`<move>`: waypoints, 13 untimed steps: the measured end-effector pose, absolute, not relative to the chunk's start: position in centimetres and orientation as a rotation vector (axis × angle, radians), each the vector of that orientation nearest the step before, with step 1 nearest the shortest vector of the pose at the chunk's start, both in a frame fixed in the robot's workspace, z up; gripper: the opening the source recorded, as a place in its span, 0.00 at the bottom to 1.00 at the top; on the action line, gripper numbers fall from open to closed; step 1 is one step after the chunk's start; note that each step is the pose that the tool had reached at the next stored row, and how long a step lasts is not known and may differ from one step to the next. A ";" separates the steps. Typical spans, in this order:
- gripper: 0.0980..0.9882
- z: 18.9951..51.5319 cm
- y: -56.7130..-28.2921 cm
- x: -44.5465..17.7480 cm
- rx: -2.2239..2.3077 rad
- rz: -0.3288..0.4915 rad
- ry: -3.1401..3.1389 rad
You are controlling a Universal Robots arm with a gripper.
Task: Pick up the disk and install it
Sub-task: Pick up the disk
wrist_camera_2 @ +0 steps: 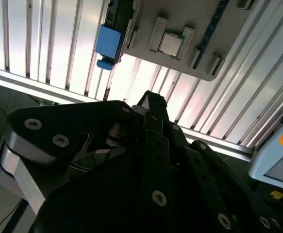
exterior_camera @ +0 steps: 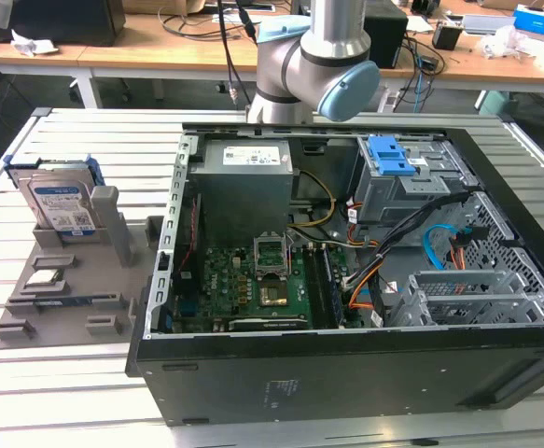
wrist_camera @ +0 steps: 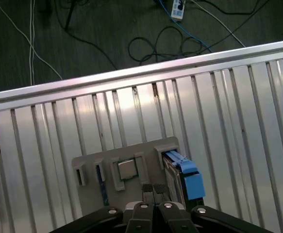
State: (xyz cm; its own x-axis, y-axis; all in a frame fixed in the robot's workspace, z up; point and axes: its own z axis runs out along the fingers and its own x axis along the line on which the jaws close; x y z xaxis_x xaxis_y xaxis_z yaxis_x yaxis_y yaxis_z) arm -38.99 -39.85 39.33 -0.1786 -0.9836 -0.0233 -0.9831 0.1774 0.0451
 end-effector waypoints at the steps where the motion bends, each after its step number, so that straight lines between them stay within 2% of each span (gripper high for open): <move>1: 0.01 39.3 -39.9 -39.0 2.020 -0.077 -2.390; 13: 0.01 39.3 -39.9 -39.0 2.167 -0.076 -2.253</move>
State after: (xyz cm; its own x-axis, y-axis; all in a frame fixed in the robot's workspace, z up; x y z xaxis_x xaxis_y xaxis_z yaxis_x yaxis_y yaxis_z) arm -38.99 -39.85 39.33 -0.0393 -0.9990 -0.0233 -0.9983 0.0383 0.0451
